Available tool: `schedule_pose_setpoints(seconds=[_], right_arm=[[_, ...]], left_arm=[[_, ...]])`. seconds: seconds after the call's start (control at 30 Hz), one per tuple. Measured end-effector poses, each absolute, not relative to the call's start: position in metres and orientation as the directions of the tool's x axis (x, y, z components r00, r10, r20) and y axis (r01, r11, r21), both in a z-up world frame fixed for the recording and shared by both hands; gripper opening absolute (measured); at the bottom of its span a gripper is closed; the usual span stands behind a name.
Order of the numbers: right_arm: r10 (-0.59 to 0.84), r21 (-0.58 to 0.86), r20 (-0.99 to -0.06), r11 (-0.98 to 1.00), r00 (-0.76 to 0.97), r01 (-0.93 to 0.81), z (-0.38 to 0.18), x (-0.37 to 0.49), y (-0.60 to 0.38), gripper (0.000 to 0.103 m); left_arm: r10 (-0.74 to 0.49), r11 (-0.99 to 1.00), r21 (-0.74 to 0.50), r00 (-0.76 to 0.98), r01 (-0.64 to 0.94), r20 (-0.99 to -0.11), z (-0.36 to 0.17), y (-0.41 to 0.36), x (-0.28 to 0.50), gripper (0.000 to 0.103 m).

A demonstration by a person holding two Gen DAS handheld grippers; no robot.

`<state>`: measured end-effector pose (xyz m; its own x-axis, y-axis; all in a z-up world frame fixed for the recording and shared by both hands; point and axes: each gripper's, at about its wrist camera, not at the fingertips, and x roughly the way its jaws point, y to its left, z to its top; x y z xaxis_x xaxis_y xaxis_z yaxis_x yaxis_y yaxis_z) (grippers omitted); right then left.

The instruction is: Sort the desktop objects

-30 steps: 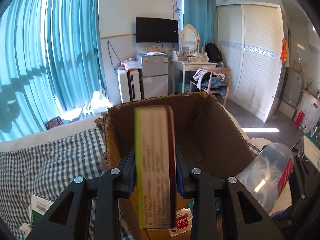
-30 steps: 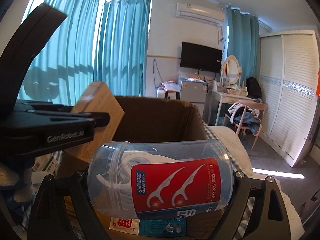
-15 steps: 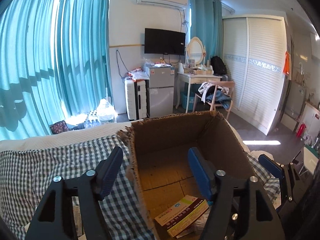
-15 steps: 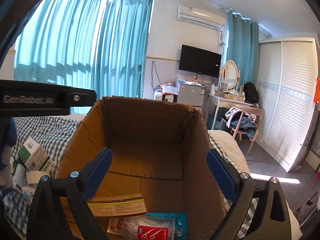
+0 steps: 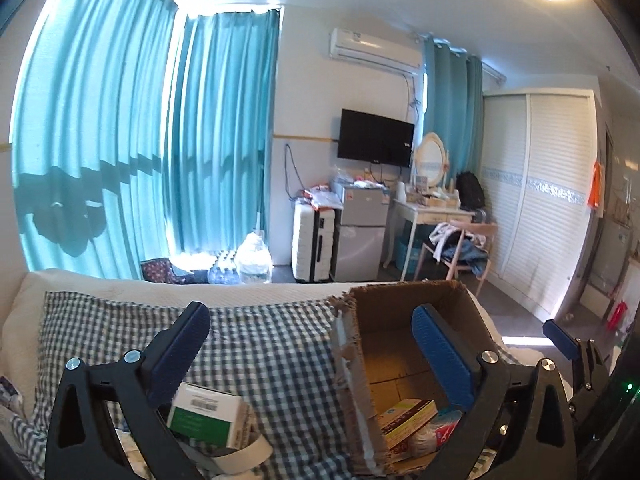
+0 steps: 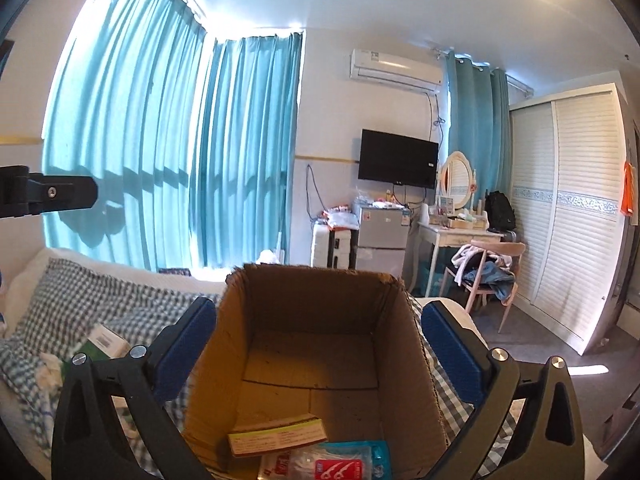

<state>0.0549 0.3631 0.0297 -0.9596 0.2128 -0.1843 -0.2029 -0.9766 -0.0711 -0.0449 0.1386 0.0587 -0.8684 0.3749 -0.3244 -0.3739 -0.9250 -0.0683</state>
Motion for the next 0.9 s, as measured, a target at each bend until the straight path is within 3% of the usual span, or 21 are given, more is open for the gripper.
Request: schedule_pose_setpoints(seconds=[0.17, 0.33, 0.6, 0.73, 0.9], right_arm=[[0.189, -0.081, -0.157, -0.981, -0.969, -0.178, 0.042, 0.061, 0.341, 0.103], [0.143, -0.04, -0.139, -0.99, -0.98, -0.139, 0.047, 0.063, 0.322, 0.103], [0.056, -0.043, -0.083, -0.998, -0.995, -0.052, 0.045, 0.053, 0.278, 0.103], [0.008, -0.047, -0.071, -0.999, -0.997, -0.005, 0.037, 0.042, 0.256, 0.103], [0.013, -0.116, -0.166, -0.993, -0.986, 0.006, 0.016, 0.019, 0.224, 0.103]], left_arm=[[0.319, -0.944, -0.004, -0.908, -0.33, -0.271, 0.067, 0.103, -0.03, 0.103], [0.22, -0.968, 0.094, -0.967, -0.232, -0.126, 0.071, 0.065, -0.019, 0.103], [0.083, -0.996, -0.011, -0.996, -0.083, -0.006, 0.063, -0.008, -0.029, 0.103], [0.034, -0.999, -0.006, -0.998, -0.033, -0.059, 0.047, -0.035, -0.046, 0.103], [-0.003, -0.997, 0.074, -0.977, -0.013, -0.213, 0.018, -0.049, -0.067, 0.103]])
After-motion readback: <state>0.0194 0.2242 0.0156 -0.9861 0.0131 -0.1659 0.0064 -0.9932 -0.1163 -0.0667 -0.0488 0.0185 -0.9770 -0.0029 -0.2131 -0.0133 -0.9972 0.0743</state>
